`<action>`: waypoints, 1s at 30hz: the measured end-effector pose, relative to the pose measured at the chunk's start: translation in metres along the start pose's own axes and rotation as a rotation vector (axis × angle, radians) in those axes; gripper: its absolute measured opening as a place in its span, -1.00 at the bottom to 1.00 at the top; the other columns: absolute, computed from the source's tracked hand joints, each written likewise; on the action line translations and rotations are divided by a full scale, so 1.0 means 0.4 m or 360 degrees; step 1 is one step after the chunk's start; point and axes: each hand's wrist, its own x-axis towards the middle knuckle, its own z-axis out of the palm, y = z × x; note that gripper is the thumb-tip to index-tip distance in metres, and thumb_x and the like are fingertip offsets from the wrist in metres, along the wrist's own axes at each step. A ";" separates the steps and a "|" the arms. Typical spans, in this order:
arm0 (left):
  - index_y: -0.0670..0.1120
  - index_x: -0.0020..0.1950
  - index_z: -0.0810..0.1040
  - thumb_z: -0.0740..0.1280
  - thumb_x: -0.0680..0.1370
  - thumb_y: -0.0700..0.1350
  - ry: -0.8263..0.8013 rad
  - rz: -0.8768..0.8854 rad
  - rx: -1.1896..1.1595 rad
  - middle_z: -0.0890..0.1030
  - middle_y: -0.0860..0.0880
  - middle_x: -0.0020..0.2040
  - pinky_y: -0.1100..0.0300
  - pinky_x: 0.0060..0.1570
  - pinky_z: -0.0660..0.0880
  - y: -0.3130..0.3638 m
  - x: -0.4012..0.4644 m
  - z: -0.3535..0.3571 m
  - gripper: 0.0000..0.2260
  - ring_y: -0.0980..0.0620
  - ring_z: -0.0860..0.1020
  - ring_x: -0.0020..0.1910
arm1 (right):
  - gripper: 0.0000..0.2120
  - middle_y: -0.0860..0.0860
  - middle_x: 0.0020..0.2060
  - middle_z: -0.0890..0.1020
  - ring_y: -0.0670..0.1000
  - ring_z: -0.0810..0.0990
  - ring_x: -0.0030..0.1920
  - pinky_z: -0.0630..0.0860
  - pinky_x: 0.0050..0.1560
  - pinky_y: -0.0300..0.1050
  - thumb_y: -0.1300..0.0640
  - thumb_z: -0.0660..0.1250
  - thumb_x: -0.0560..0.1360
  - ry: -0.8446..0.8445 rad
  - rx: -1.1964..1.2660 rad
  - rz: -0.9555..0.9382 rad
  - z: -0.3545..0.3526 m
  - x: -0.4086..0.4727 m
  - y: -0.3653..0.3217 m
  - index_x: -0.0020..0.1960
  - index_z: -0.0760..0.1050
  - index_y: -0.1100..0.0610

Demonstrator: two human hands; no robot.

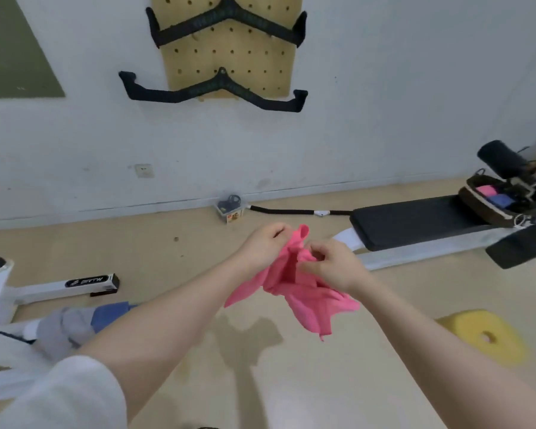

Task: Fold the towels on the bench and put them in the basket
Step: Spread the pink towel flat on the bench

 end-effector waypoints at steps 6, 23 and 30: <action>0.10 0.19 0.44 0.26 0.34 -0.21 -0.0840 0.0209 0.0104 0.50 0.03 0.07 0.43 -0.11 0.45 0.164 0.120 0.210 -0.56 0.16 0.48 -0.07 | -0.80 0.04 -0.49 0.38 -0.07 0.28 -0.43 0.24 -0.36 -0.11 0.21 0.35 0.44 0.0353 0.0108 0.0165 -0.172 -0.028 0.183 -0.34 0.47 0.21; 0.03 -0.17 0.60 0.23 0.58 -0.12 -0.0695 0.0063 -0.0360 0.63 -0.06 -0.15 0.06 -0.02 0.54 0.449 0.866 0.622 -0.81 0.00 0.59 -0.17 | -0.89 0.09 -0.14 0.57 0.04 0.59 -0.16 0.54 -0.03 0.03 0.18 0.37 0.48 0.0745 0.1121 0.0392 -0.699 0.342 0.641 -0.05 0.44 0.10; -0.16 0.09 0.57 0.21 0.59 -0.13 -0.0687 -0.0424 -0.0726 0.62 -0.16 0.07 0.07 0.22 0.47 0.538 1.183 0.770 -0.81 -0.05 0.57 0.06 | -0.89 0.02 -0.28 0.60 0.04 0.58 -0.20 0.53 0.01 0.00 0.26 0.34 0.43 0.0835 0.0744 0.0583 -0.888 0.497 0.894 -0.20 0.49 0.07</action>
